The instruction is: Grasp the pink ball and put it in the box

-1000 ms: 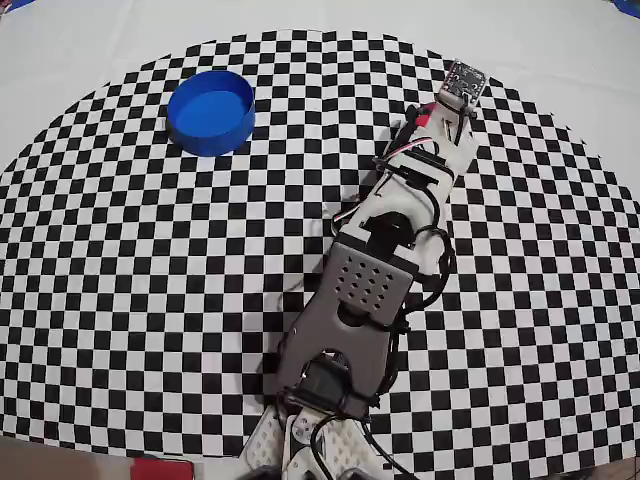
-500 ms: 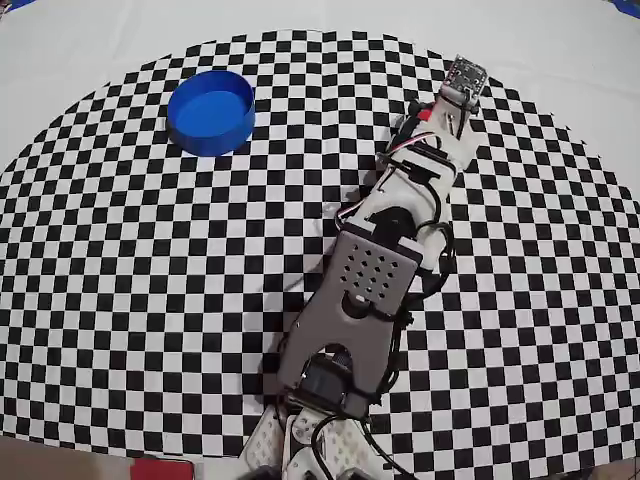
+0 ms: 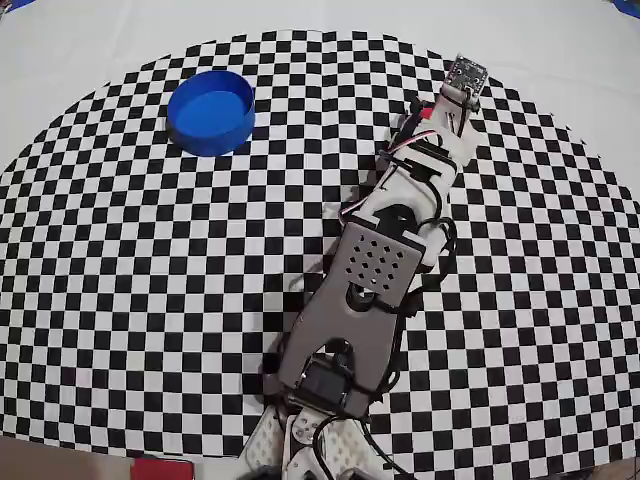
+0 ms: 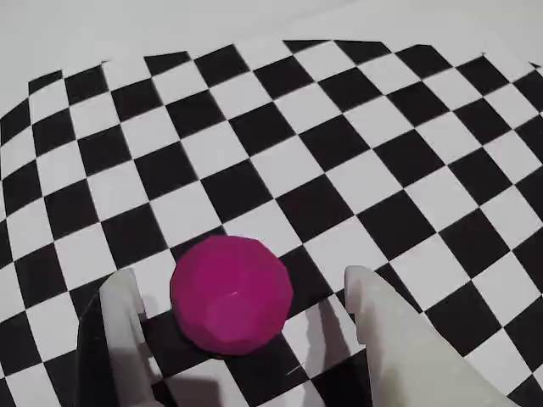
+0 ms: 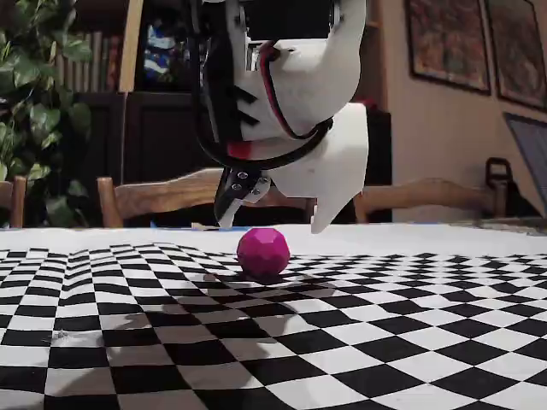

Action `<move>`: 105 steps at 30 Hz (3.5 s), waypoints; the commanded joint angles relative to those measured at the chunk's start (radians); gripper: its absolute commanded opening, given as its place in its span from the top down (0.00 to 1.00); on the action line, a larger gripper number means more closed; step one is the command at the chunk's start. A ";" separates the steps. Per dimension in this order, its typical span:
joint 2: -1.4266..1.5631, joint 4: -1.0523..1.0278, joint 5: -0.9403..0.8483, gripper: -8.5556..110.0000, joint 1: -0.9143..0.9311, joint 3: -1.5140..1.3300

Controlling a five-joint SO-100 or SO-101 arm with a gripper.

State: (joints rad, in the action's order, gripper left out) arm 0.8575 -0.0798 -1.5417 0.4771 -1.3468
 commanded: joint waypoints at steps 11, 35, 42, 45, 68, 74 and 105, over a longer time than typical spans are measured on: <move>-0.055 -0.011 0.008 0.69 0.005 0.130; -0.138 -0.020 0.008 0.69 0.005 0.227; -0.161 -0.025 0.008 0.69 0.005 0.258; -0.170 -0.026 0.008 0.69 0.005 0.268; -0.222 -0.031 0.008 0.69 0.000 0.331; -0.232 -0.031 0.008 0.69 0.000 0.342; -0.253 -0.032 0.008 0.69 -0.012 0.350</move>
State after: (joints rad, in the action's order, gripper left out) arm 0.5937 -0.1089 -1.5417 0.4740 -1.0569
